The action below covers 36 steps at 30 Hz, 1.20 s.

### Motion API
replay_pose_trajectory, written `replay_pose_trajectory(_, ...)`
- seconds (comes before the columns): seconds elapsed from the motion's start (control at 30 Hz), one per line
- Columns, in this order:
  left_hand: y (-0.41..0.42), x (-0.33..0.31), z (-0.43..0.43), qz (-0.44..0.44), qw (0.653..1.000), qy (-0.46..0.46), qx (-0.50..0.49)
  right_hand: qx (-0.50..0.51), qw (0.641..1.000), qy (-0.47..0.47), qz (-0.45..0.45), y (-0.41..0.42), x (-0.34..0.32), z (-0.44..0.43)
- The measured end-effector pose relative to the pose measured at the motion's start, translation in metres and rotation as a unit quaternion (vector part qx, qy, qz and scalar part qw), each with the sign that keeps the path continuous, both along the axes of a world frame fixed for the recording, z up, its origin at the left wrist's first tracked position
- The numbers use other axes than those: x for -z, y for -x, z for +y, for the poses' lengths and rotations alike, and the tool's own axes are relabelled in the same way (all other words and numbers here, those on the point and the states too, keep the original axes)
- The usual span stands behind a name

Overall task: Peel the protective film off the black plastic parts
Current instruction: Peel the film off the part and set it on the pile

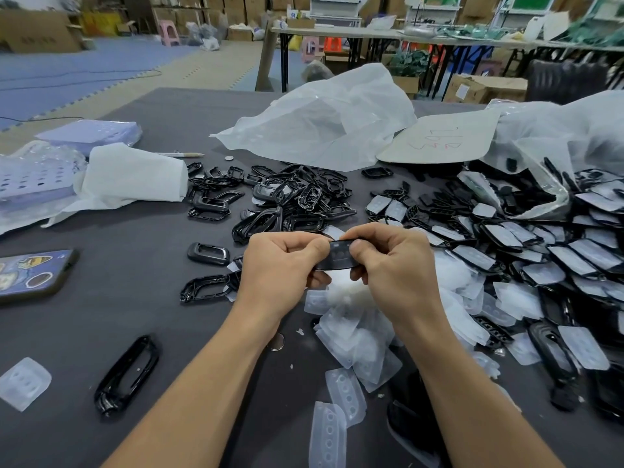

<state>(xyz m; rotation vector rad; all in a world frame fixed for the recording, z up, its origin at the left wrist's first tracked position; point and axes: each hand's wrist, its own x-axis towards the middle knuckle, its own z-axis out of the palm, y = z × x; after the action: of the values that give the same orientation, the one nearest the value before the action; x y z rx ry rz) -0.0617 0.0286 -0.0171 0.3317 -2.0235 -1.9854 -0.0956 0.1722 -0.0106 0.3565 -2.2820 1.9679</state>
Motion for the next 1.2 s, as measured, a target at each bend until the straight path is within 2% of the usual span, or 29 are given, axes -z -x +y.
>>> replay_pose_trajectory(0.3,-0.004,-0.002,0.006,0.041,0.998,0.041,0.006,0.008,0.999,-0.024,0.019,-0.003,0.0,0.0)
replay_pose_trajectory(0.4,-0.004,-0.002,0.004,0.027,1.0,0.004,0.015,0.011,1.0,-0.027,0.012,-0.001,0.001,0.001)
replay_pose_trajectory(0.53,-0.003,-0.005,-0.003,-0.022,0.994,-0.077,0.075,0.008,1.0,-0.016,0.001,0.001,0.002,0.002)
replay_pose_trajectory(0.67,-0.003,-0.005,-0.006,-0.027,0.993,-0.063,0.094,-0.003,1.0,0.002,-0.008,0.002,0.003,0.002)
replay_pose_trajectory(1.0,0.0,-0.001,-0.006,-0.019,0.997,-0.051,0.051,-0.054,0.995,0.062,-0.06,0.003,0.0,0.003)
replay_pose_trajectory(1.2,0.001,0.001,-0.009,-0.017,0.998,-0.042,0.044,-0.057,0.996,0.054,-0.049,0.003,0.002,0.003)
